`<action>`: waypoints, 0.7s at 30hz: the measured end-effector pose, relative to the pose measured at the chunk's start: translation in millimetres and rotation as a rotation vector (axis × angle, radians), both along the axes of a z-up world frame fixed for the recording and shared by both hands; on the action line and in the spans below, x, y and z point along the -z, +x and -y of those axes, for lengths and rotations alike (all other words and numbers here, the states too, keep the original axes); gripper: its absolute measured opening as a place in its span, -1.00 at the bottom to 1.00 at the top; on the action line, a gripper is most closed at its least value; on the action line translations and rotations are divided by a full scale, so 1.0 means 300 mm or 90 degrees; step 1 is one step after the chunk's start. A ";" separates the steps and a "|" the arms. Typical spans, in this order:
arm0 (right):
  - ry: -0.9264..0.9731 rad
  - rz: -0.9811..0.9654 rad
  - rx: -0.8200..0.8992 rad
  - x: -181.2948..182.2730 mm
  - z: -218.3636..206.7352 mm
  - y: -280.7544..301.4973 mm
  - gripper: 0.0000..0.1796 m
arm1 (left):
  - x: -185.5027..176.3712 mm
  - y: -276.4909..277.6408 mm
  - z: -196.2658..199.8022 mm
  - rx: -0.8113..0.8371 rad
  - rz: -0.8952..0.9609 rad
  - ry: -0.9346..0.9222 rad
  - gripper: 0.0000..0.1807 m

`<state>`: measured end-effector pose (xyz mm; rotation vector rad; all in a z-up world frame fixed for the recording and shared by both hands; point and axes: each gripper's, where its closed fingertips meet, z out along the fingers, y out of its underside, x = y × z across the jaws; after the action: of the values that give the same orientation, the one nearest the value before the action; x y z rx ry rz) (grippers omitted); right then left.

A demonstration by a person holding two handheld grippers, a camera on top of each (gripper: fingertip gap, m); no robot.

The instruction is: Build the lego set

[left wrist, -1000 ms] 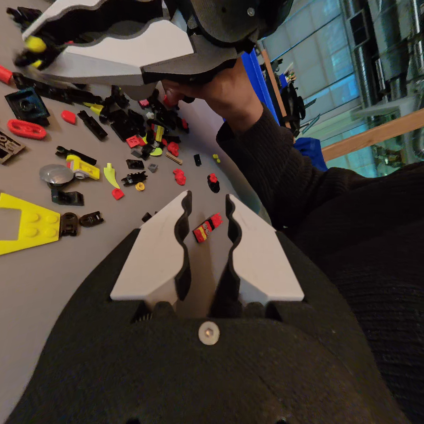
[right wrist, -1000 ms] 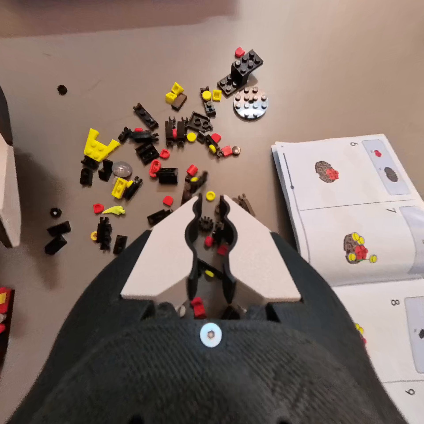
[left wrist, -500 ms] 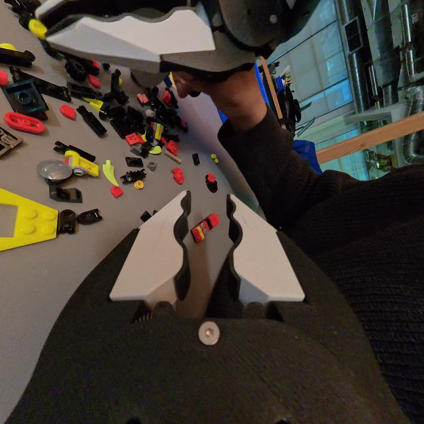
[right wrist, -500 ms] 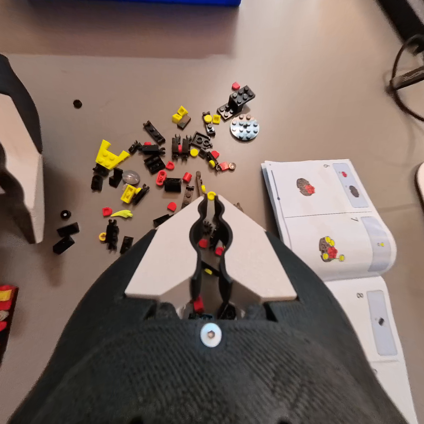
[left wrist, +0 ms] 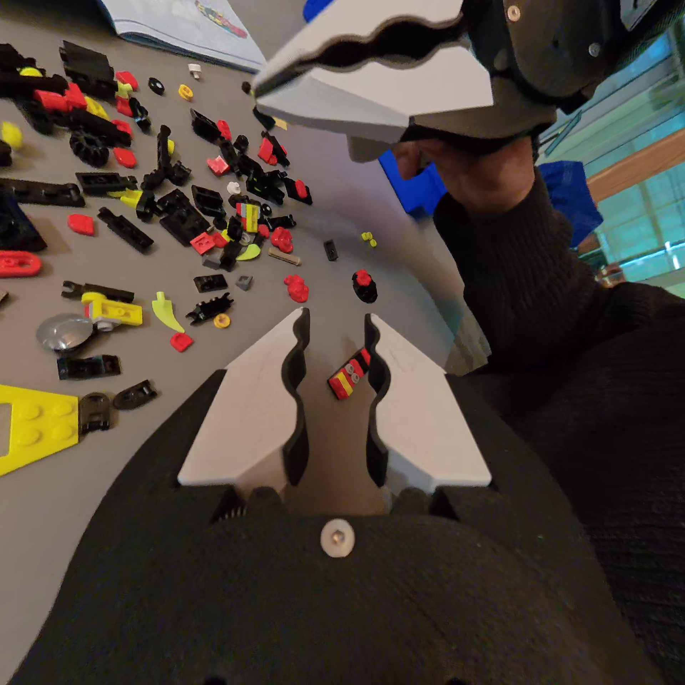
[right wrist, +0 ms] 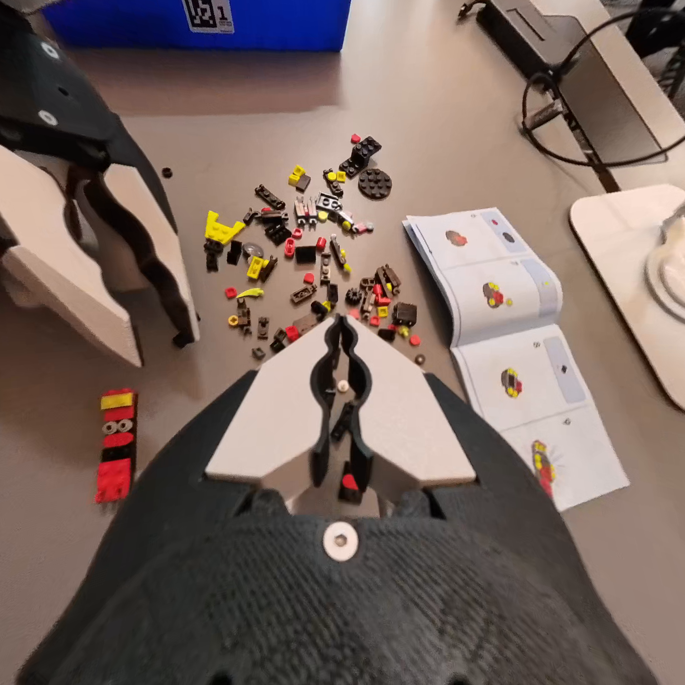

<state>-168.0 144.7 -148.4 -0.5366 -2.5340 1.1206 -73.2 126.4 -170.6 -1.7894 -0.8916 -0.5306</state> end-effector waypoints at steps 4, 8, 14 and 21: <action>-0.056 0.015 0.030 -0.001 -0.023 0.007 -0.97 | -0.008 -0.003 -0.026 0.009 -0.010 0.004 -0.72; -0.110 0.076 0.046 0.039 0.005 0.002 -0.87 | -0.015 -0.005 -0.042 0.010 -0.002 0.017 -0.72; -0.114 0.122 0.057 0.084 0.128 -0.066 -0.88 | -0.014 0.009 -0.038 0.018 -0.006 0.015 -0.73; -0.004 0.164 0.059 0.217 0.173 -0.112 -0.95 | -0.013 0.011 0.011 -0.007 0.001 0.017 -0.72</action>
<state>-201.6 92.7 -213.5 -0.8396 -2.6889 1.0875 -70.0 123.0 -166.8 -1.7599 -0.8911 -0.5347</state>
